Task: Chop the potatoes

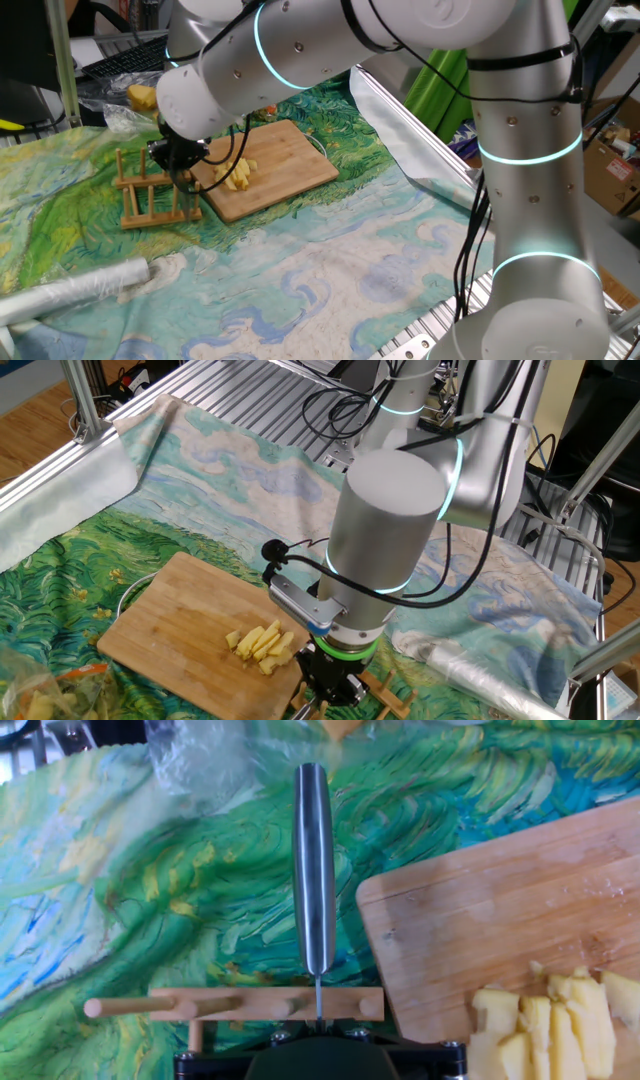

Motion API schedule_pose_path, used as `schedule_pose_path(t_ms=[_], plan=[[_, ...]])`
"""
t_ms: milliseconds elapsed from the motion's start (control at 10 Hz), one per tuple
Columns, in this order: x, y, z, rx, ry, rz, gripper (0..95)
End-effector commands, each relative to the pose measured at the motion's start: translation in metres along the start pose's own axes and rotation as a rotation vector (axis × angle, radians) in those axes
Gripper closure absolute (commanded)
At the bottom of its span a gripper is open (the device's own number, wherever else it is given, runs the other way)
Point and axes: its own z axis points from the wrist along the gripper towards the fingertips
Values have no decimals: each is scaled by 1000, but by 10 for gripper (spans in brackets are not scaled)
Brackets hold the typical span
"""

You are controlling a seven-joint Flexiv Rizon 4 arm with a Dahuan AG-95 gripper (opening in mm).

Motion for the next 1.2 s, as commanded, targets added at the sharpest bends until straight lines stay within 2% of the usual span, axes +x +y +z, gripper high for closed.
schedule_pose_path(t_ms=[100,200,300,400,600,900,1200], plan=[[1,0,-3,5,13,3,760],[2,0,-3,14,14,3,760],[2,0,-4,14,16,5,570],[2,0,-4,16,22,4,570],[1,0,-15,19,61,2,570],[1,-3,-36,20,96,1,570],[4,-9,-69,8,122,23,570]])
